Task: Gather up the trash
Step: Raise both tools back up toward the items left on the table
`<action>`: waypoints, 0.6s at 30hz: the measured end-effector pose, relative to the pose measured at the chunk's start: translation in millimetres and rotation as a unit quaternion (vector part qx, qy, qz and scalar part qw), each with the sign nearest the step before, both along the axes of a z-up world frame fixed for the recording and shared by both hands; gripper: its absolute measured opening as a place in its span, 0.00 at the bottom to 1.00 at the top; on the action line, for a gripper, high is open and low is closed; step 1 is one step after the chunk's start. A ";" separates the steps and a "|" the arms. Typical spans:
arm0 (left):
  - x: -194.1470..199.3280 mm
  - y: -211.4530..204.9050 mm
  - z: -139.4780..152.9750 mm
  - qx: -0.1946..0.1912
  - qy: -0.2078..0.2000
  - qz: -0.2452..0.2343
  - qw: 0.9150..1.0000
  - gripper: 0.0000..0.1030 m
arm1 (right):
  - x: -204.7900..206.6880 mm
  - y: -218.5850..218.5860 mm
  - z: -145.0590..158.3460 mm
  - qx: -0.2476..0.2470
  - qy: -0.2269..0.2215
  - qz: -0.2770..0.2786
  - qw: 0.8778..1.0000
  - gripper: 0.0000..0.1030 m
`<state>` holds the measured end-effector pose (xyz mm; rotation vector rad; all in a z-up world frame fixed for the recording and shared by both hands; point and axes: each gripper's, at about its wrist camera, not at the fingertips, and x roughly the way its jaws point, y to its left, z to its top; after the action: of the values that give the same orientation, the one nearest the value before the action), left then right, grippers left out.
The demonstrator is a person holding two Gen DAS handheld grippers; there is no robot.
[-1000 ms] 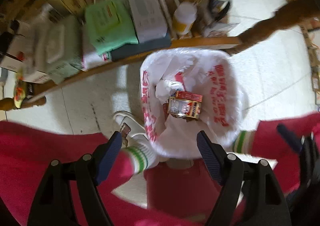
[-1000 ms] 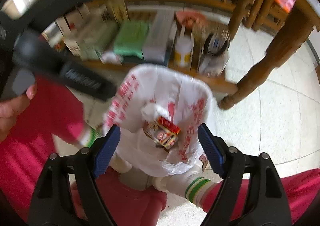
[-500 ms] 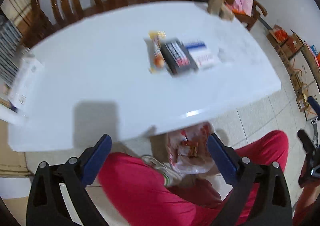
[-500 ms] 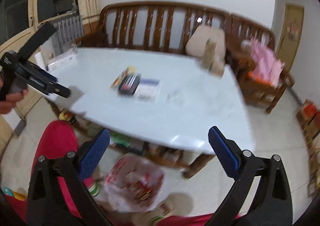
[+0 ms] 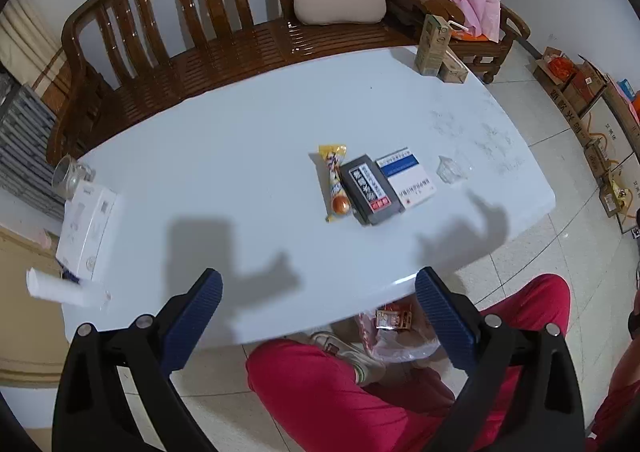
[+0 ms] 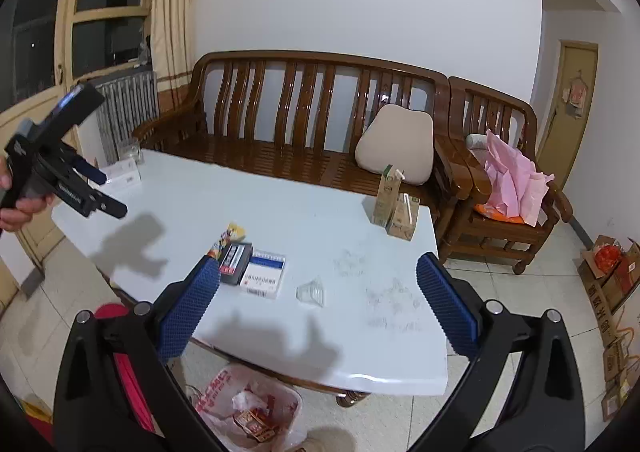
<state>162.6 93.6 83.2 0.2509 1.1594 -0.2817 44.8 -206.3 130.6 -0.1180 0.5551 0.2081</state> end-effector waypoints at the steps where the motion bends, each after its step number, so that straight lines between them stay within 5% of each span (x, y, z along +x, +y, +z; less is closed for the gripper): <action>1: 3.6 -1.4 -2.6 -0.001 0.003 -0.003 1.000 0.92 | 5.3 -2.6 1.5 0.005 0.001 -0.001 1.000 0.93; 18: 82.9 -6.8 -91.5 -0.020 0.077 -0.007 0.997 0.92 | 76.4 -2.7 -39.3 0.010 0.058 -0.004 0.998 0.93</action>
<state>245.6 86.8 -8.3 0.2046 1.3041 -0.3402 121.3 -209.0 91.3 -0.0857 0.6678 0.2140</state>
